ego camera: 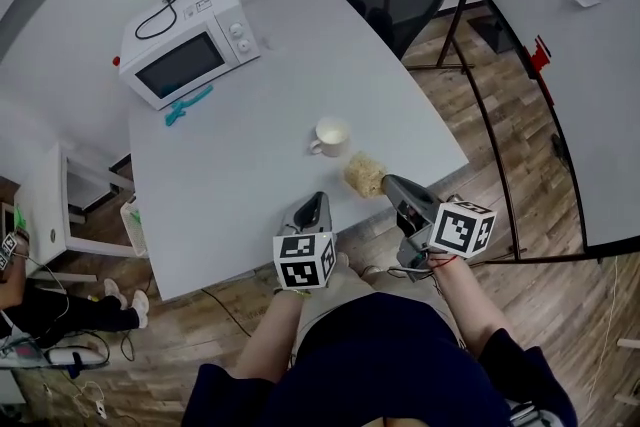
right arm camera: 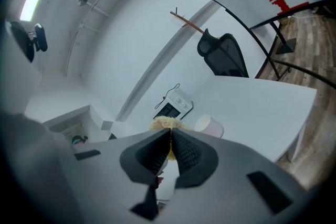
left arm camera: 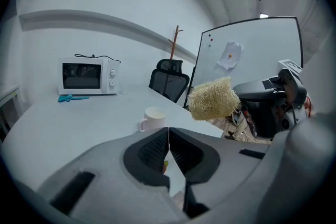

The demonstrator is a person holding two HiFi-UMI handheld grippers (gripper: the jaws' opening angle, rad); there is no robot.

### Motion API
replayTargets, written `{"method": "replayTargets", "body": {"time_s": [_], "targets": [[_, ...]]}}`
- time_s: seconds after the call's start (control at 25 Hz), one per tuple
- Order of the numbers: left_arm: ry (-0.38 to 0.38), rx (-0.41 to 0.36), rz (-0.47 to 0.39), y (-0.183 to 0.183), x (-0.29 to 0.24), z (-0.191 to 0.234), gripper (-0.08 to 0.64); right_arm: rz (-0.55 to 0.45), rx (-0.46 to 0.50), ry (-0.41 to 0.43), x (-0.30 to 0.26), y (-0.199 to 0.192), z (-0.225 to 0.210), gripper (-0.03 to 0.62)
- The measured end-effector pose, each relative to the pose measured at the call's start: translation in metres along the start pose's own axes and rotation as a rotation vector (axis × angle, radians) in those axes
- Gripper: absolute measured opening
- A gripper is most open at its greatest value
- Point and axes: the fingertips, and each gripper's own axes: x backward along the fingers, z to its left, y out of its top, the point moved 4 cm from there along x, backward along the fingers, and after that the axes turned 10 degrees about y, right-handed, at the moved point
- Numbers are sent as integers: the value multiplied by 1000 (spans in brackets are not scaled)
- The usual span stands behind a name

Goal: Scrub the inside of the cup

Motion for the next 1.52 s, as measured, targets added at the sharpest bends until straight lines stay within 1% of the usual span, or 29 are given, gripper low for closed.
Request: {"method": "replayTargets", "body": {"time_s": [0.16, 0.32, 0.56, 0.76, 1.52], "targets": [[8, 21, -13, -7, 13, -10, 20, 16, 67, 13, 13, -7, 6, 32], [10, 36, -18, -15, 22, -19, 20, 20, 100, 22, 25, -14, 9, 32], [22, 46, -24, -21, 31, -31, 20, 37, 114, 8, 38, -19, 5, 31], [30, 51, -32, -21, 33, -35, 20, 35, 111, 27, 44, -20, 5, 31], [35, 64, -44, -13, 30, -43, 20, 52, 141, 39, 46, -11, 1, 31]]}}
